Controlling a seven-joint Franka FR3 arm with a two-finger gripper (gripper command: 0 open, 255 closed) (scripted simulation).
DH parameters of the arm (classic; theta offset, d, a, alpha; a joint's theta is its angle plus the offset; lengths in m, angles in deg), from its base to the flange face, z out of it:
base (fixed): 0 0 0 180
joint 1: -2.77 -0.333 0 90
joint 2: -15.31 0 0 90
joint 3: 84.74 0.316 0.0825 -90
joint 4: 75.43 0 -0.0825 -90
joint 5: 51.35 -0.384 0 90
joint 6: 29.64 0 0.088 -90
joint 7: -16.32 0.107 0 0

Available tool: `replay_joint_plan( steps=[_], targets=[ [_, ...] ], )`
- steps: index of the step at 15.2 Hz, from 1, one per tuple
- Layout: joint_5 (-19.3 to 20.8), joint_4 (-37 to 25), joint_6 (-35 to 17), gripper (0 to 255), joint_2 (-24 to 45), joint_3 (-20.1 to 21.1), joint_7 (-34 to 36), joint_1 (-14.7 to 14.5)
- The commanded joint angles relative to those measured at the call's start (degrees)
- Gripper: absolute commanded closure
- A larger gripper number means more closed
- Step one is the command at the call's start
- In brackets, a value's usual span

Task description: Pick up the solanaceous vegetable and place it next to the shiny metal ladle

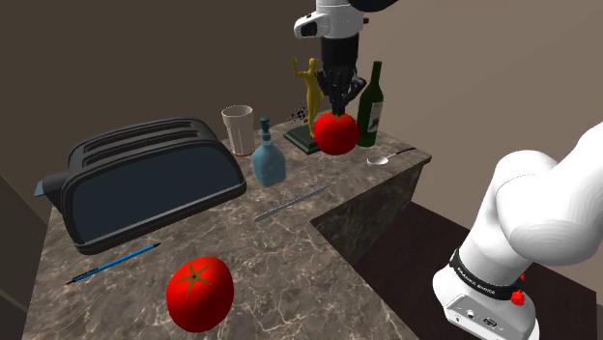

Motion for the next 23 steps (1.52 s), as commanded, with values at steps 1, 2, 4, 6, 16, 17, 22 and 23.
replay_joint_plan(
  steps=[1,2,4,6,16,17,22,23],
  targets=[
    [1.0,-1.03,-0.54,255,1.12,-2.07,-2.77,1.03],
    [1.45,-1.36,-0.82,255,1.52,-3.12,-4.13,1.52],
    [2.27,-2.21,-1.41,255,2.49,-5.2,-6.85,2.51],
    [2.97,-3.32,-2.0,255,3.71,-7.26,-9.59,3.46],
    [3.61,-12.67,-4.78,255,13.4,-17.33,-23.73,7.73],
    [3.33,-13.97,-4.99,255,14.7,-18.29,-25.22,8.15],
    [2.75,-14.21,-7.6,255,17.22,-20.15,-27.73,9.04],
    [2.79,-13.46,-8.36,255,17.24,-20.19,-27.64,9.06]
  ],
)
